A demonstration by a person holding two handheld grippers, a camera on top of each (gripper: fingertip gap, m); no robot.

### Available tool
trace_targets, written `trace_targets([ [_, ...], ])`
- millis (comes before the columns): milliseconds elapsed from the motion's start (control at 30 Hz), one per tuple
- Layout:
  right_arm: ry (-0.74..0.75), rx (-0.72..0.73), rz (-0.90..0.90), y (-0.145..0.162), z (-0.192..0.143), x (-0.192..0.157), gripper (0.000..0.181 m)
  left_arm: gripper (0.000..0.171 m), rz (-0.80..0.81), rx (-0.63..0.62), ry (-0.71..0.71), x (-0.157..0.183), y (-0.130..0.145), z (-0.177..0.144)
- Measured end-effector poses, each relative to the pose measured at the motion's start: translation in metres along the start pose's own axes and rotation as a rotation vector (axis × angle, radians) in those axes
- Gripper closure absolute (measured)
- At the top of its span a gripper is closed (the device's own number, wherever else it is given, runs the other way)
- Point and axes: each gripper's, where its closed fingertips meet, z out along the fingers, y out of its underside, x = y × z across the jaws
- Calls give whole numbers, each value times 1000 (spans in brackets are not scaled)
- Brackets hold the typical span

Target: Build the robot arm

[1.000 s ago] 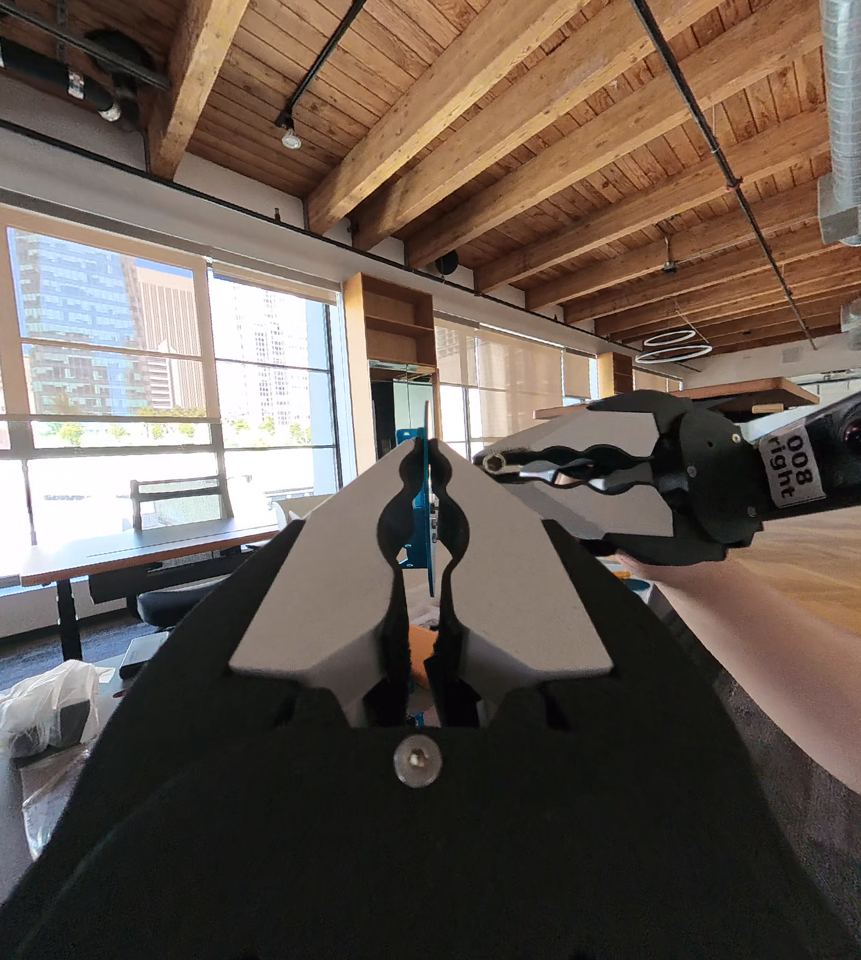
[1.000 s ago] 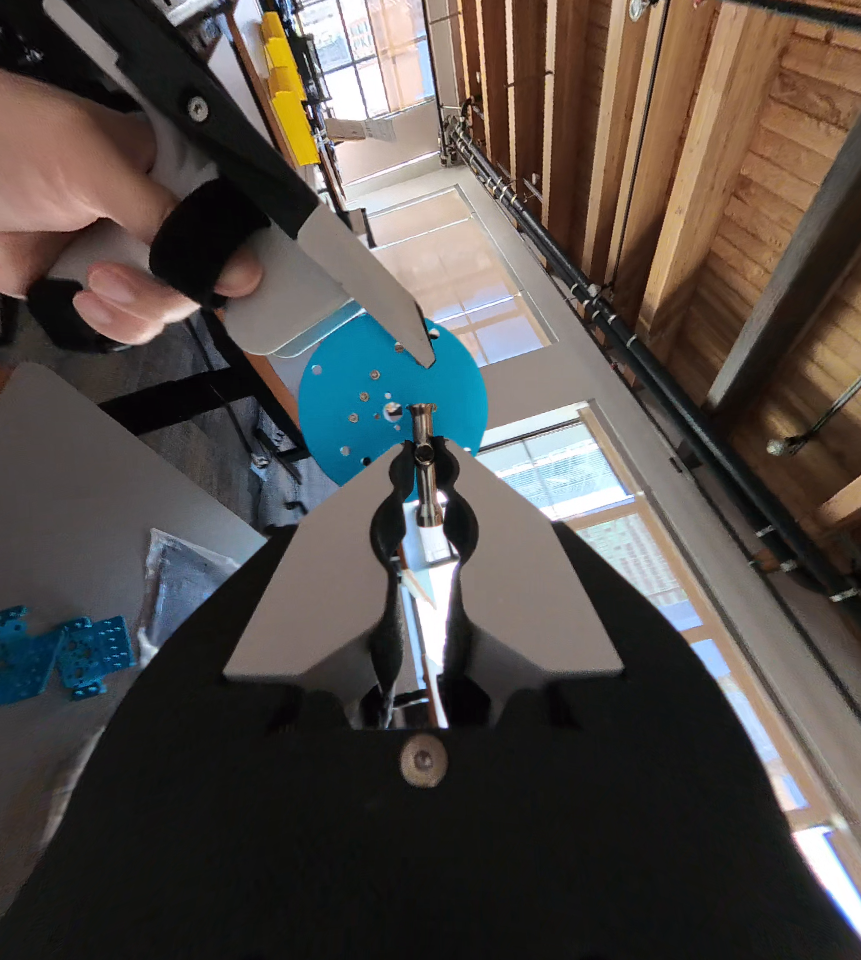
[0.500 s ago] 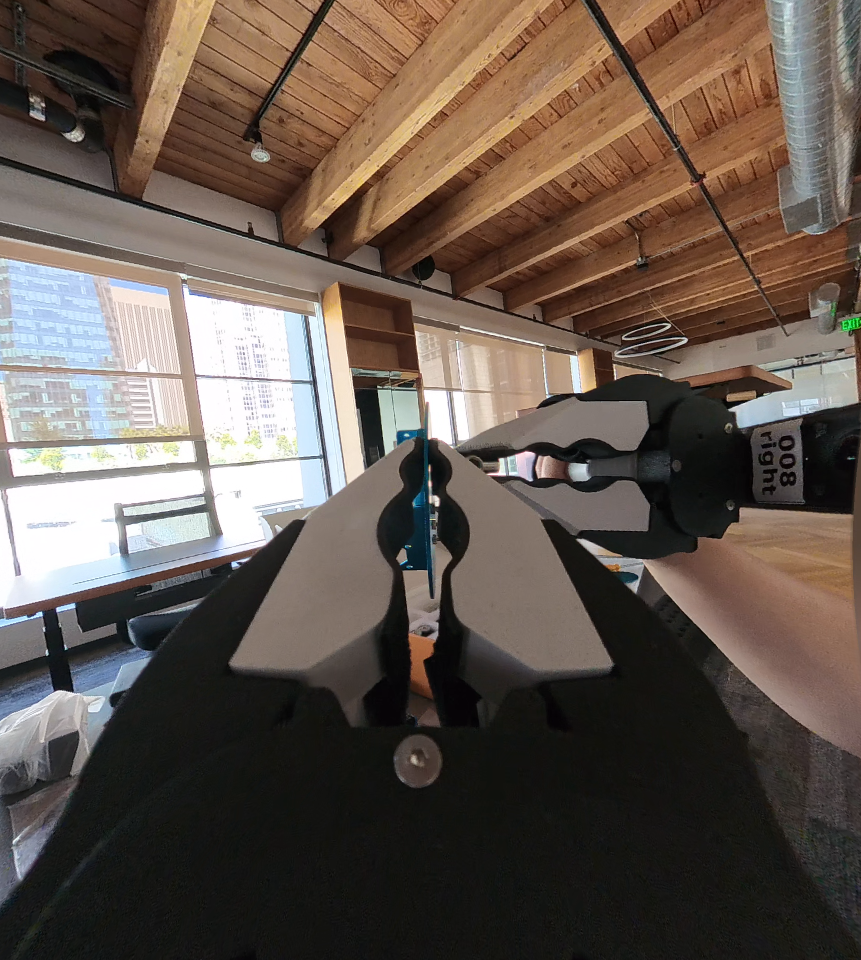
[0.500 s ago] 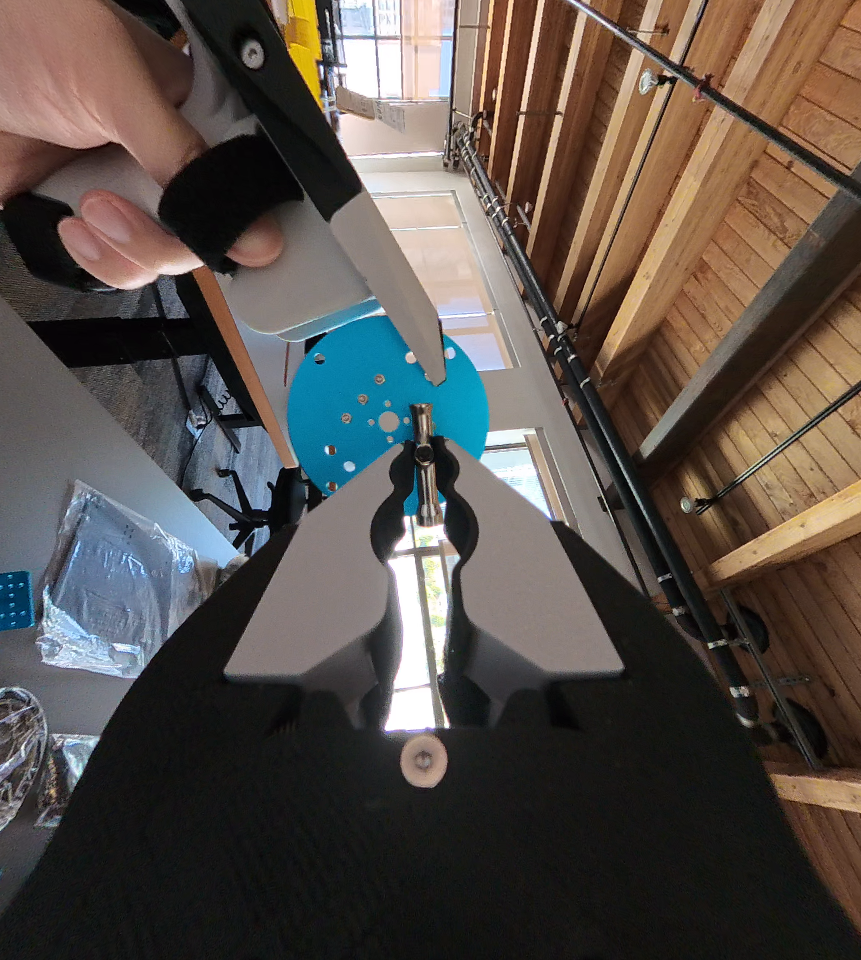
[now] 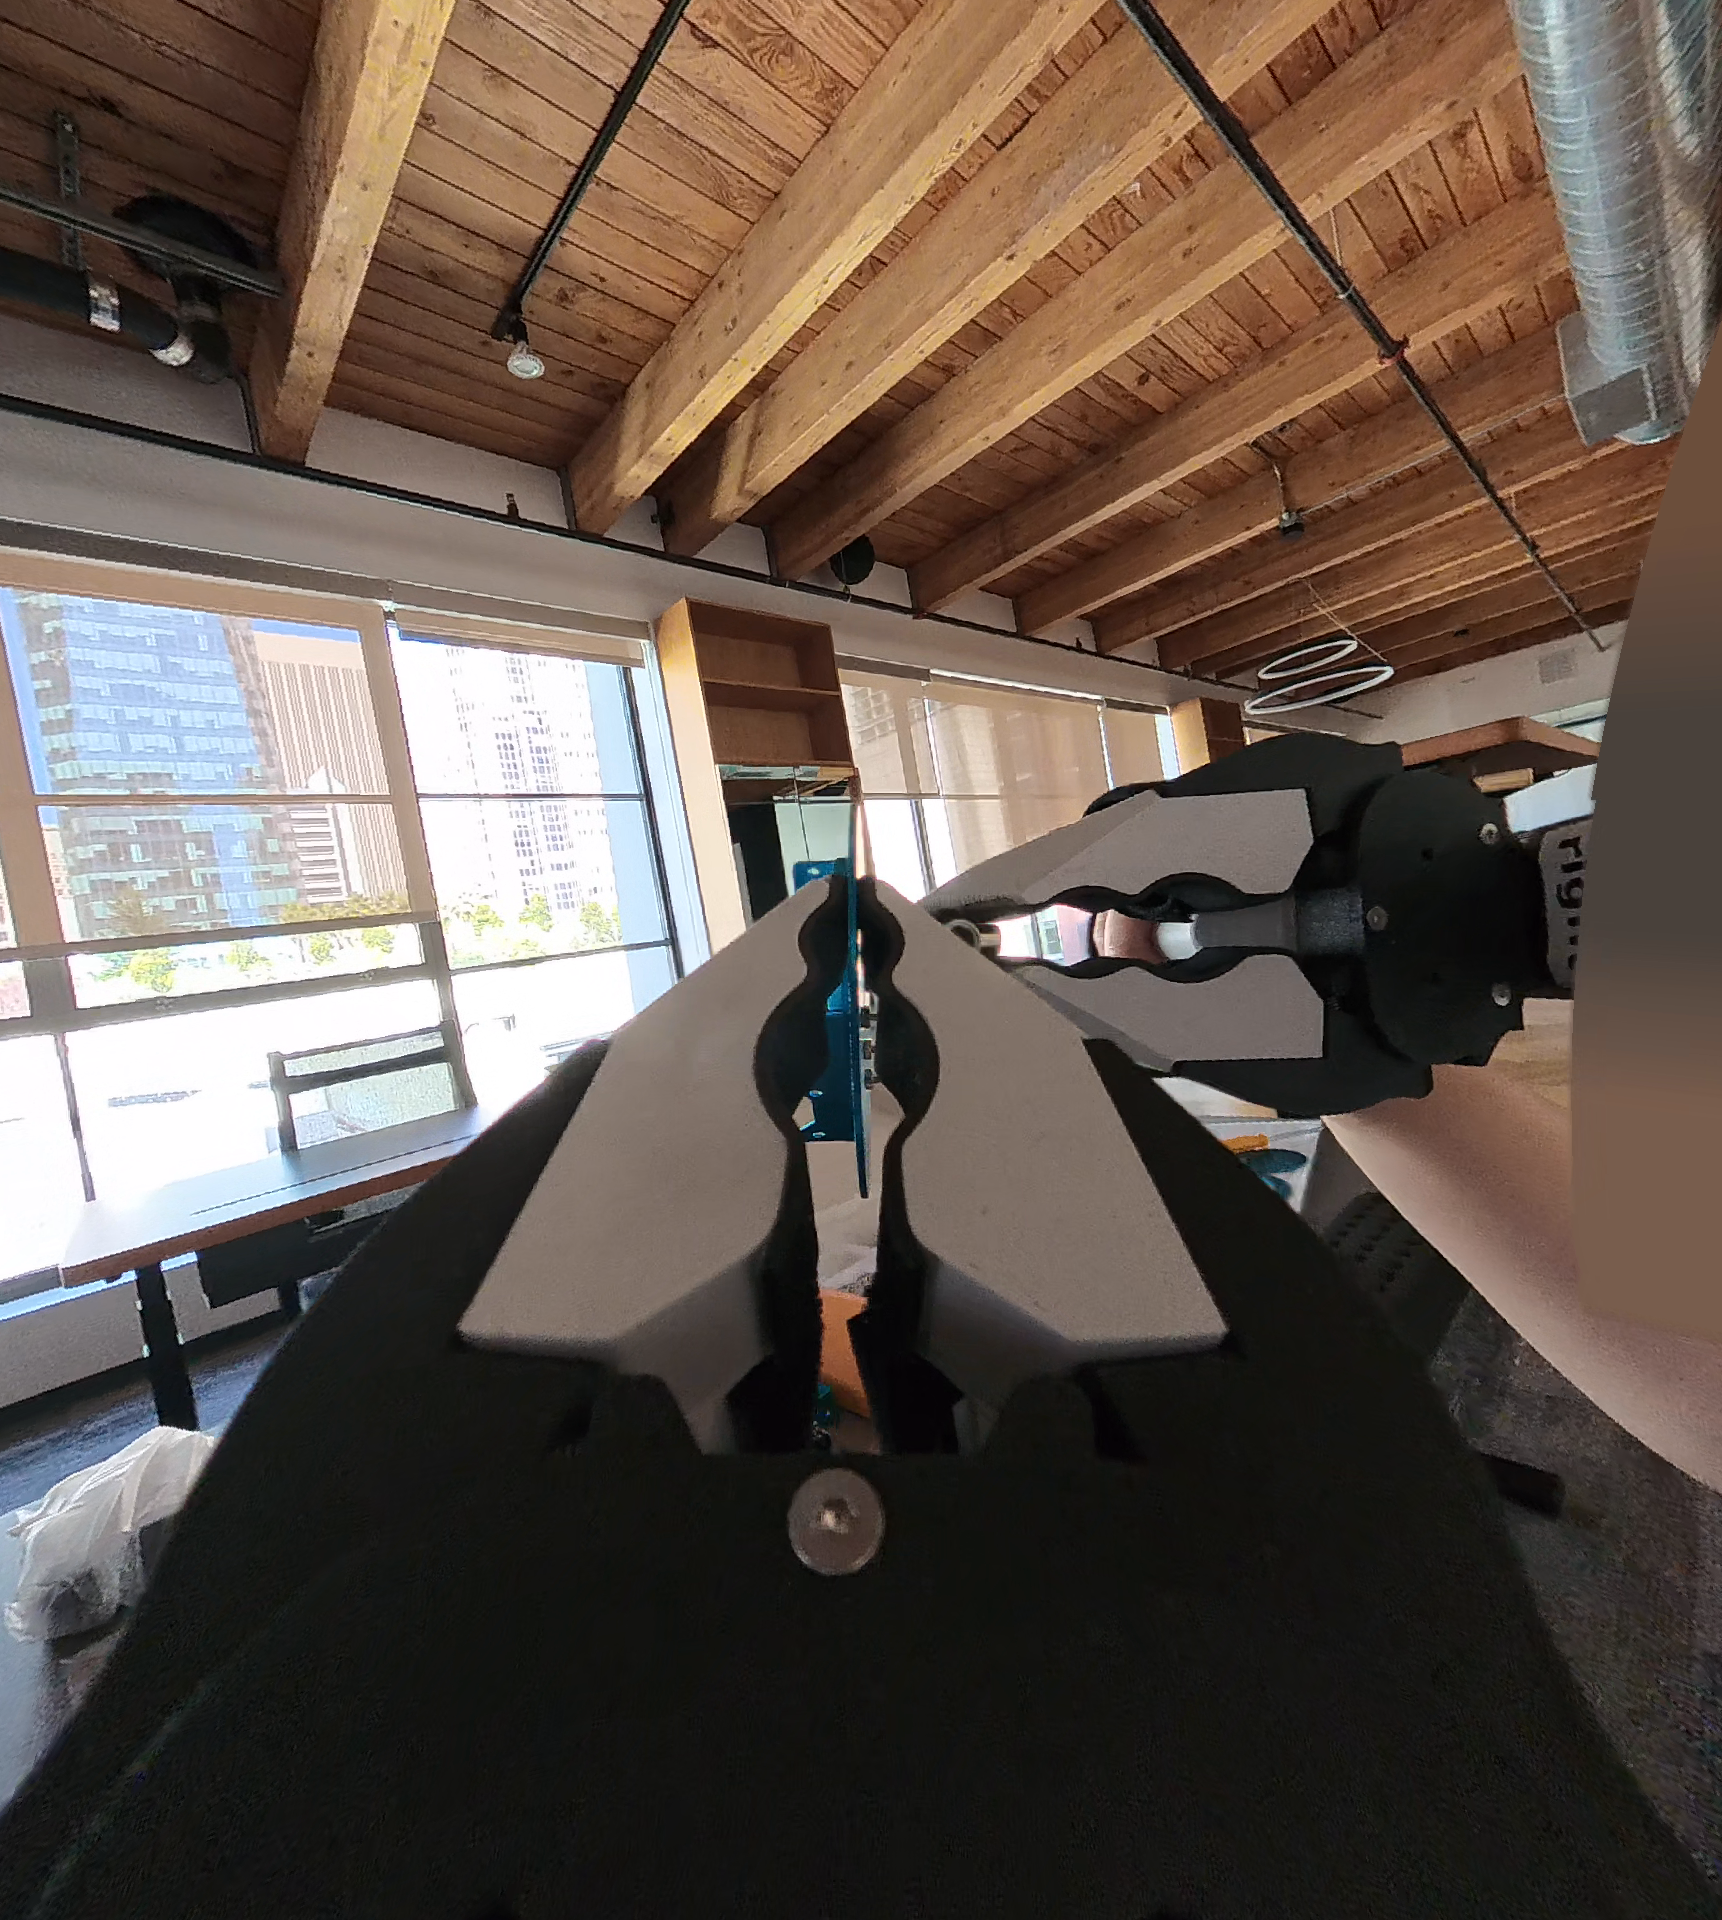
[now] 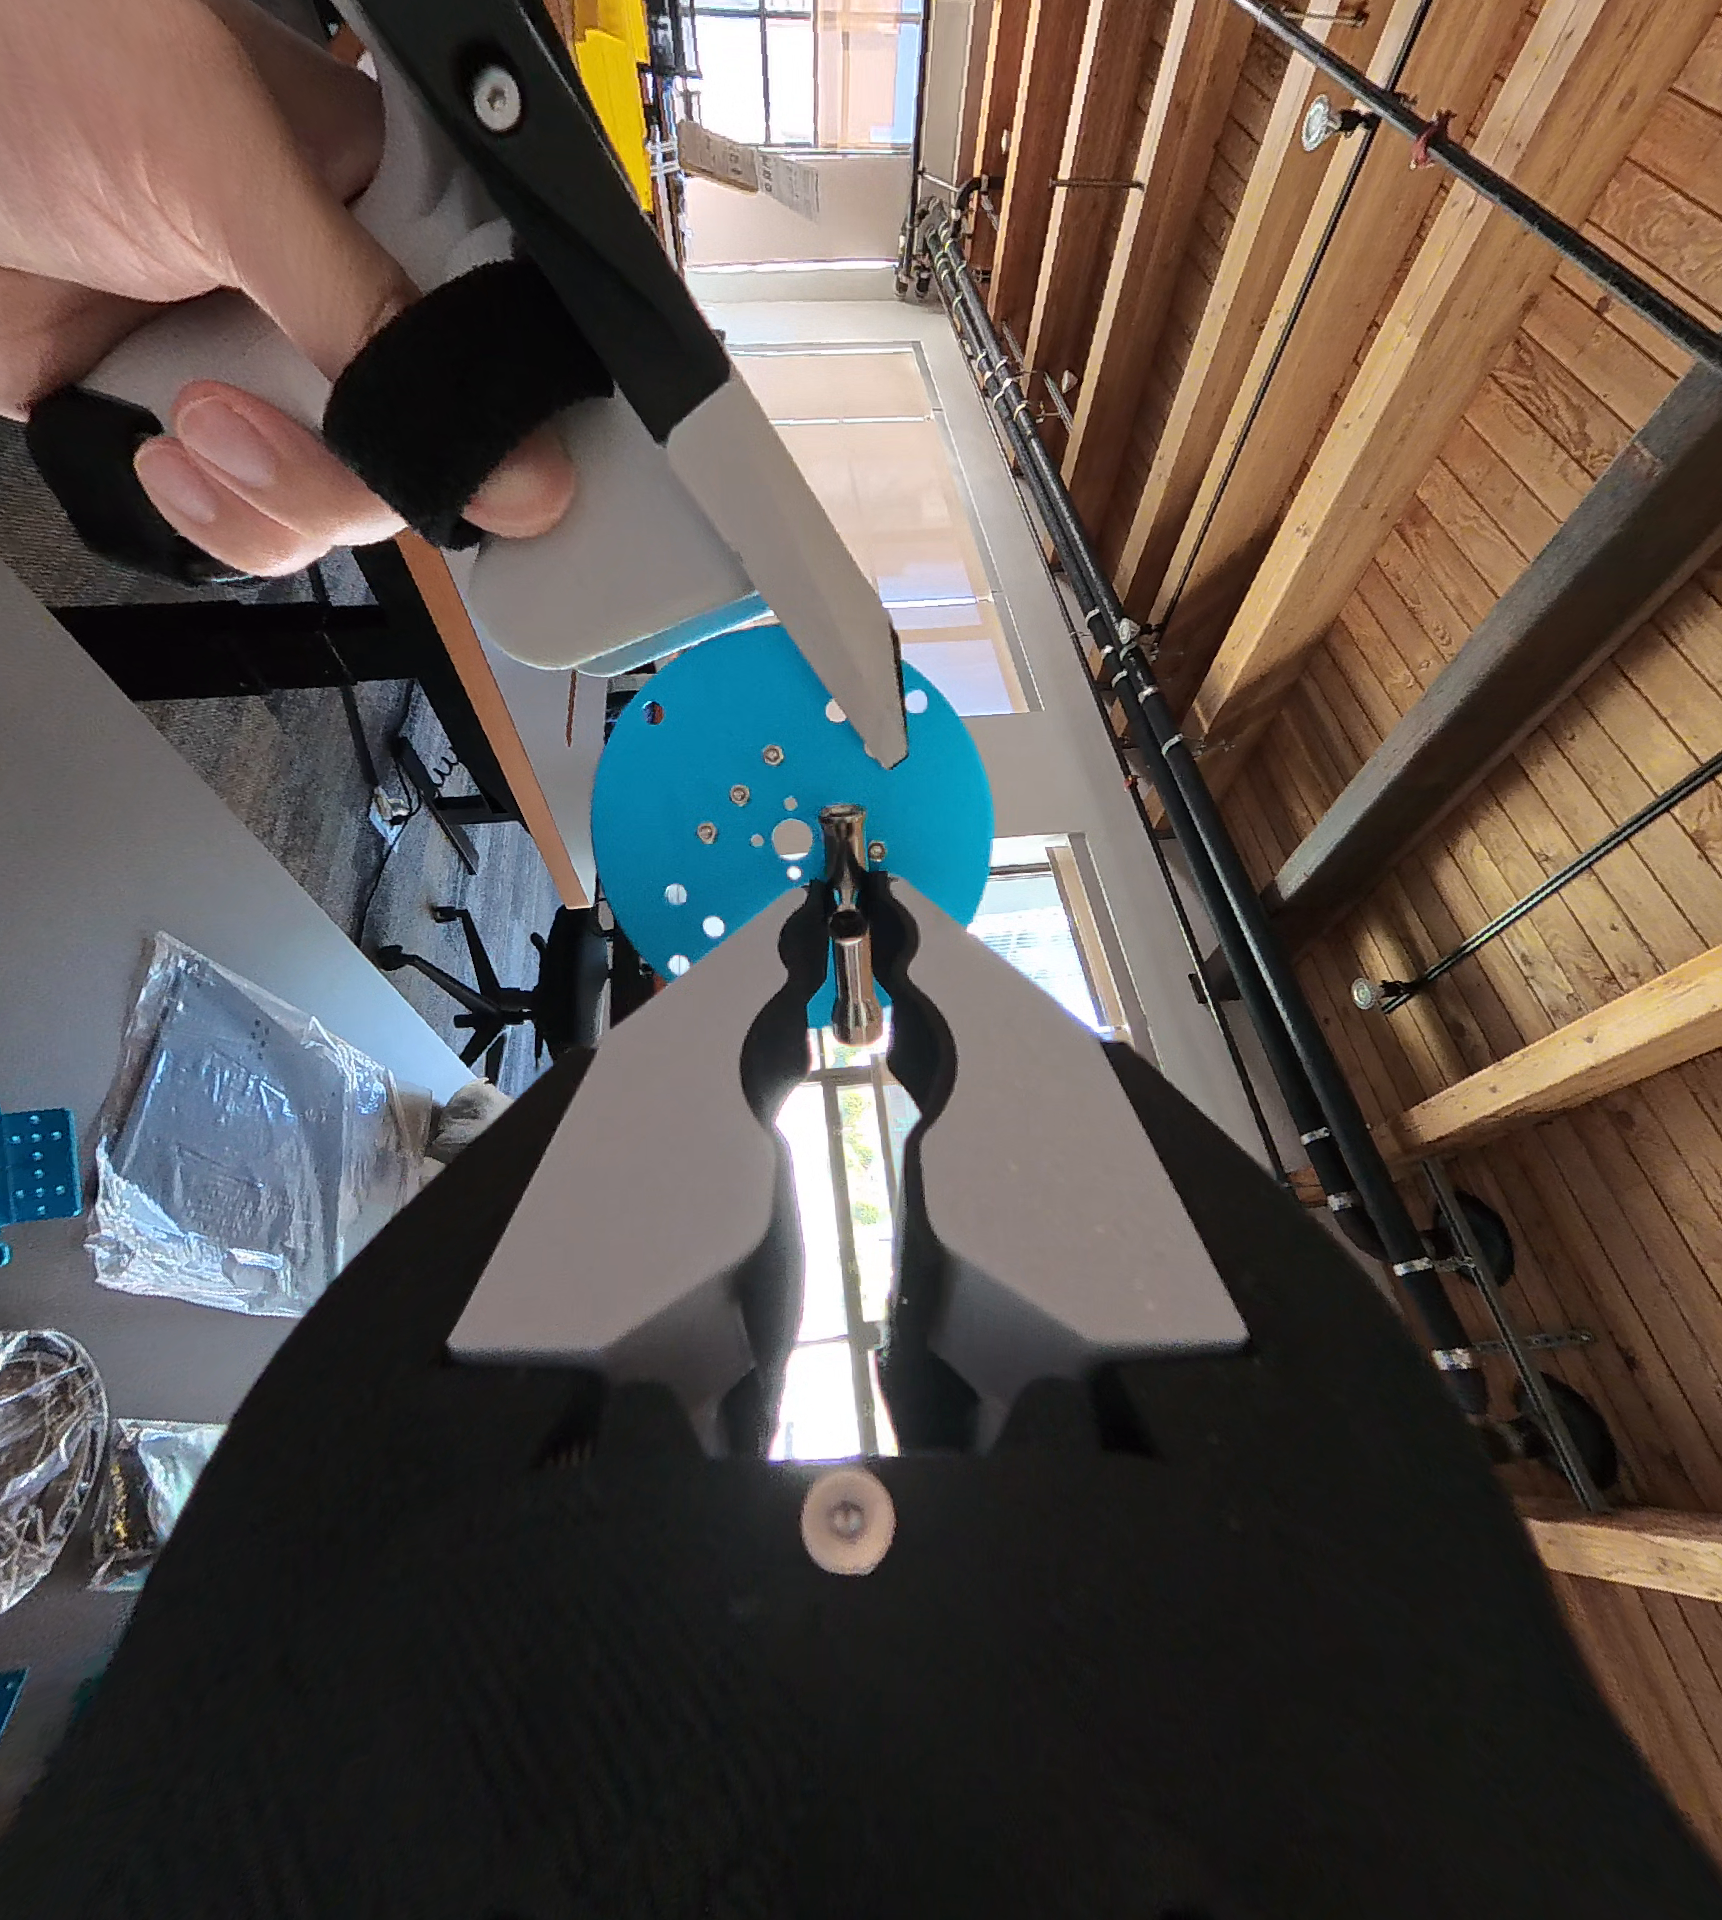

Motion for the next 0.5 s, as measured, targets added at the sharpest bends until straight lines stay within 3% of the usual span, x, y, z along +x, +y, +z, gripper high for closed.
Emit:
trace_targets([
  [500, 1, -44, -32, 2, -2, 0, 174, 171, 1, 2, 11, 5, -1, 1],
])
